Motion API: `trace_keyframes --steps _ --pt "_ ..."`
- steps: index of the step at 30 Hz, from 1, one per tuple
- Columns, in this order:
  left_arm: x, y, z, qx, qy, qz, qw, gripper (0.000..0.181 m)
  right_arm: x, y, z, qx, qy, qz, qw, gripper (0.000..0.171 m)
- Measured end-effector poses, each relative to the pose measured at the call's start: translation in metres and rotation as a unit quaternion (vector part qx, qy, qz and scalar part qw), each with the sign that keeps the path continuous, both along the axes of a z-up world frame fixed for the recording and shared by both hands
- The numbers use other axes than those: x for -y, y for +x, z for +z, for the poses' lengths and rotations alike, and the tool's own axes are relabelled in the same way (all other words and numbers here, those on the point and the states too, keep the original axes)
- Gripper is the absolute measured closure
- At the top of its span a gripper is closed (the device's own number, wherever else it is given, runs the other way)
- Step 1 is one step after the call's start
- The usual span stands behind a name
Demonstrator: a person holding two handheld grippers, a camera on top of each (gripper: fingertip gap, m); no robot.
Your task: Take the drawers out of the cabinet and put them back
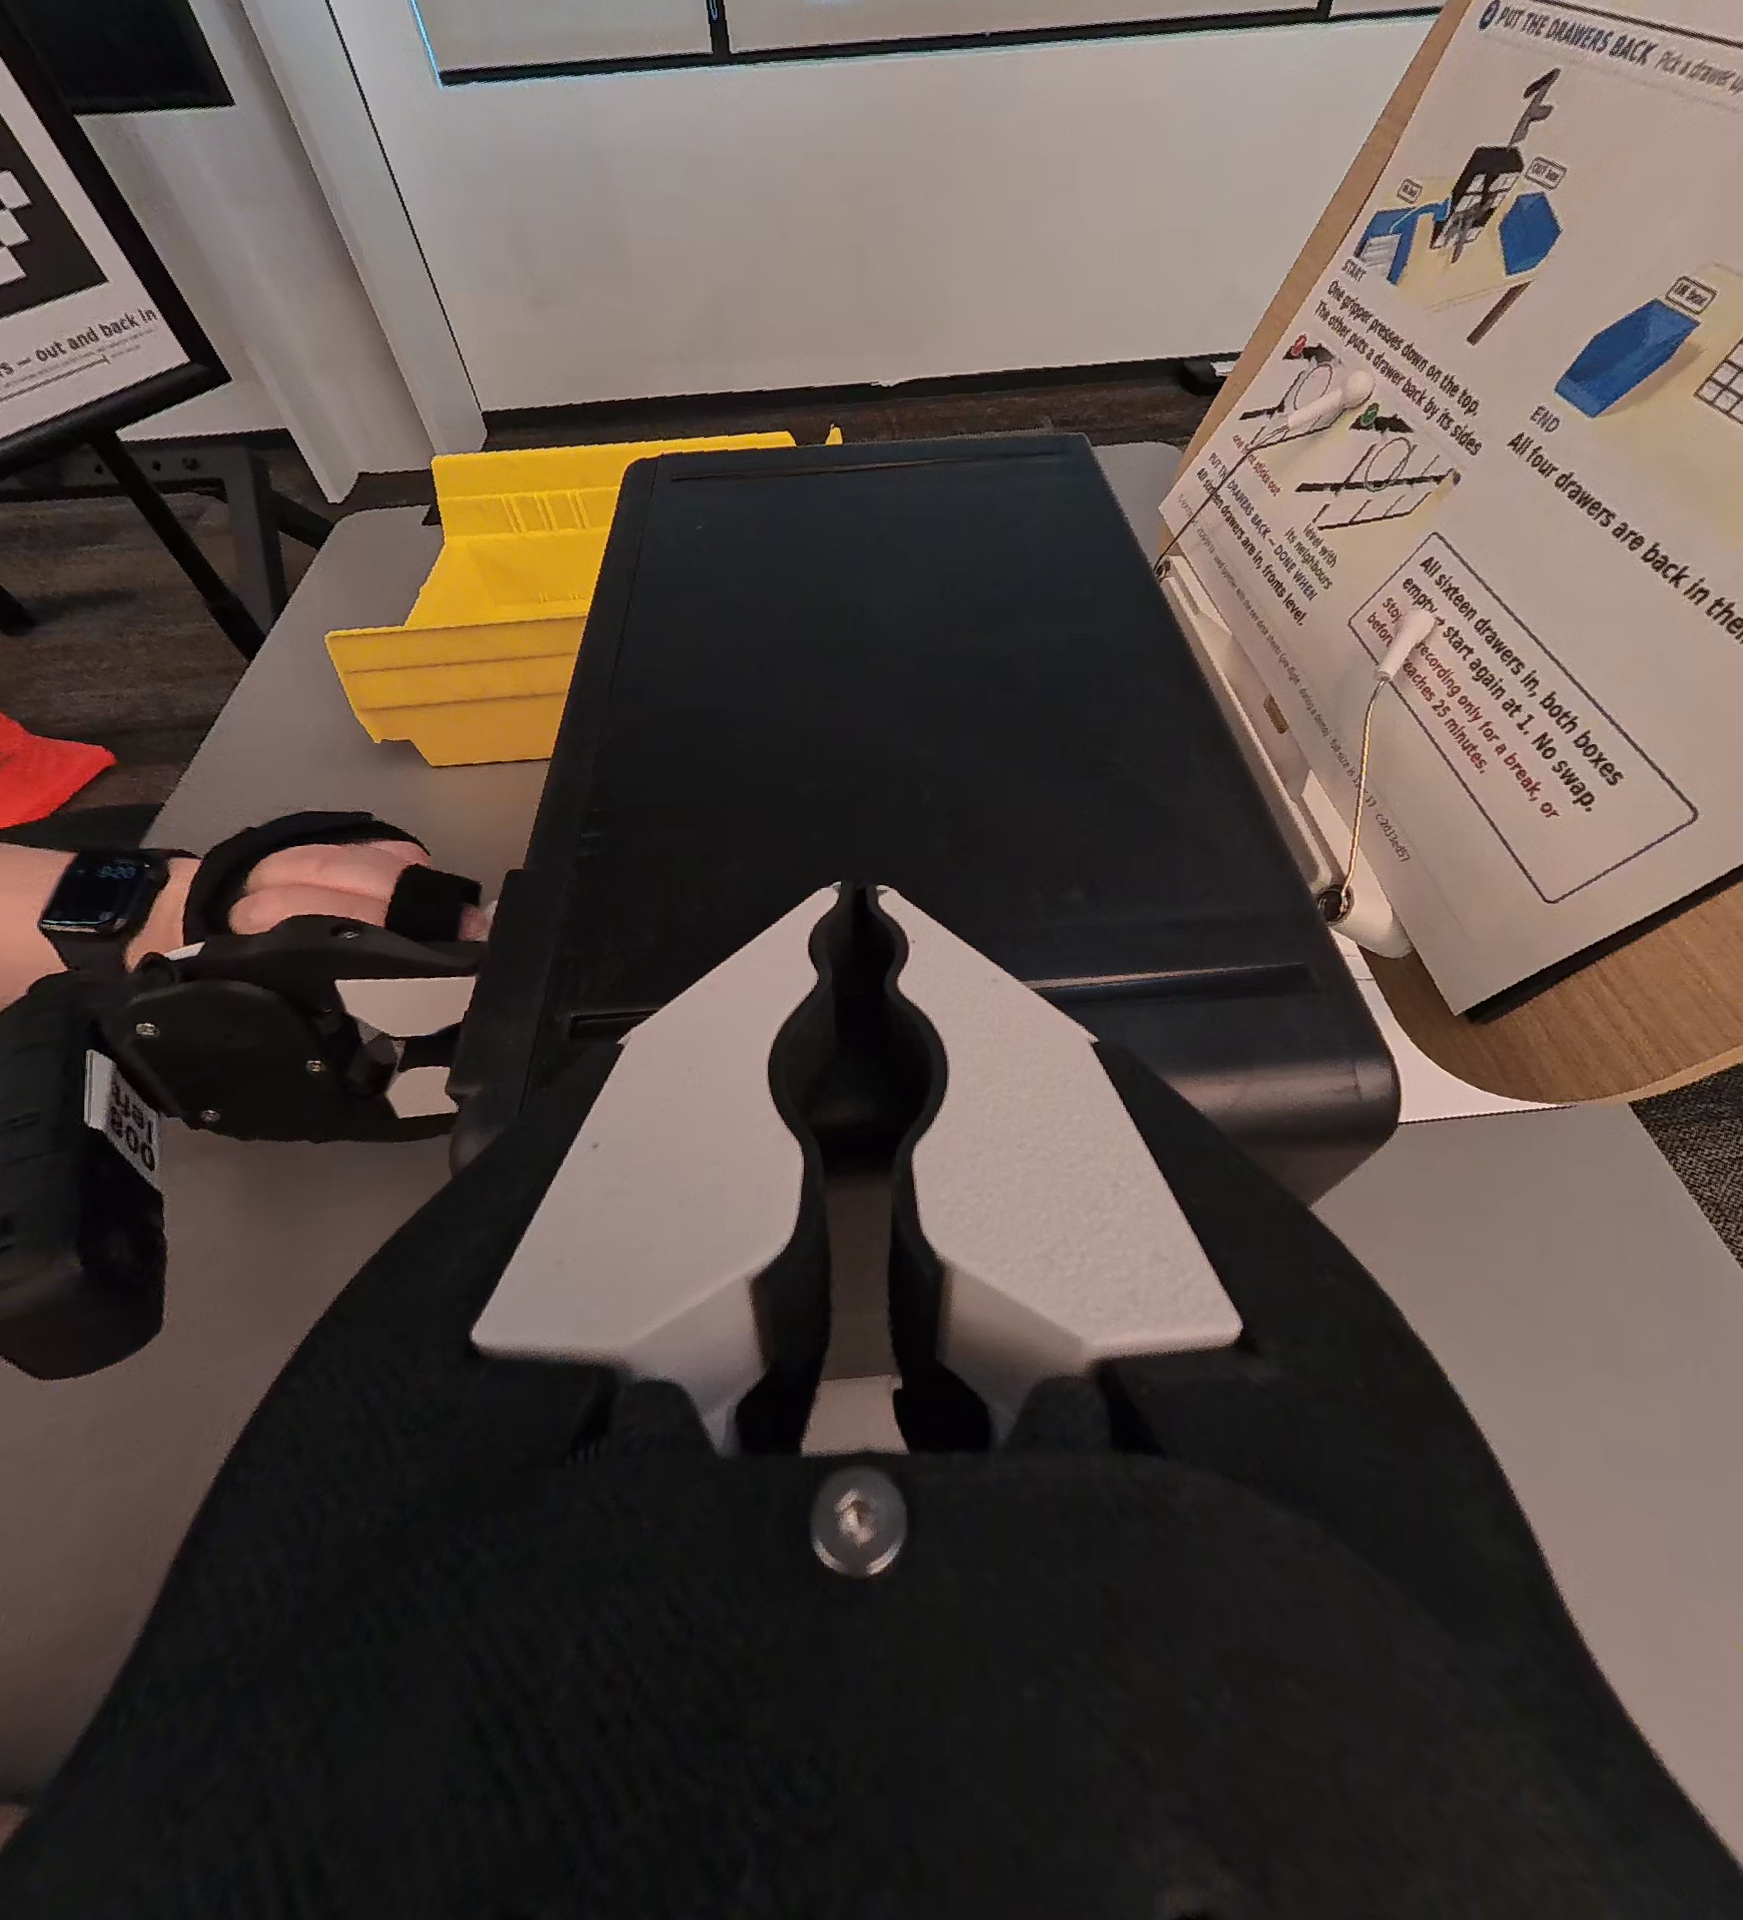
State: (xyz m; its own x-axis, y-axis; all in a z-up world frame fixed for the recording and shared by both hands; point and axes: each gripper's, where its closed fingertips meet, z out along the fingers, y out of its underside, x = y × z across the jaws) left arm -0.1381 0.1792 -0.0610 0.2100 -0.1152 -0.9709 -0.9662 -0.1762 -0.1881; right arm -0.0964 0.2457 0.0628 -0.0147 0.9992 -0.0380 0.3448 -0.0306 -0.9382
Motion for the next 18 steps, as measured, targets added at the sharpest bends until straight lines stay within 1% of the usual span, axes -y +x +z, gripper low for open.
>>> trace_keyframes --steps 6,7,8,9,11,13,15,17,18 --pt "0.0 0.0 -0.001 0.004 0.01 -0.002 1.0 0.17 0.0 0.0 0.0 0.0 -0.002 0.001 1.0 0.171" --pt "0.003 0.002 0.0 0.012 0.012 -0.005 1.0 0.166 0.0 0.0 0.0 0.0 -0.003 0.001 1.0 0.171" --pt "0.007 0.006 0.001 0.024 0.013 -0.01 1.0 0.155 0.0 0.0 0.0 -0.001 -0.004 0.002 1.0 0.171" --pt "0.013 0.01 0.004 0.038 0.014 -0.018 0.999 0.149 0.0 0.0 0.0 -0.001 -0.005 0.002 1.0 0.171" --pt "0.03 0.014 0.013 0.069 0.019 -0.034 0.997 0.146 0.0 0.0 0.0 -0.002 -0.006 0.003 1.0 0.171" --pt "0.048 0.011 0.035 0.122 0.031 -0.041 0.991 0.149 0.0 0.0 0.0 -0.003 -0.008 0.003 1.0 0.171" --pt "0.068 -0.006 0.075 0.18 0.054 -0.046 0.981 0.15 0.0 0.0 0.0 -0.006 -0.008 0.005 1.0 0.171" --pt "0.082 -0.045 0.112 0.23 0.061 -0.03 0.971 0.16 0.0 0.0 0.0 -0.011 -0.015 0.01 1.0 0.171" --pt "0.086 -0.071 0.122 0.252 0.045 -0.009 0.967 0.162 -0.001 0.0 0.0 -0.014 -0.02 0.011 1.0 0.171"
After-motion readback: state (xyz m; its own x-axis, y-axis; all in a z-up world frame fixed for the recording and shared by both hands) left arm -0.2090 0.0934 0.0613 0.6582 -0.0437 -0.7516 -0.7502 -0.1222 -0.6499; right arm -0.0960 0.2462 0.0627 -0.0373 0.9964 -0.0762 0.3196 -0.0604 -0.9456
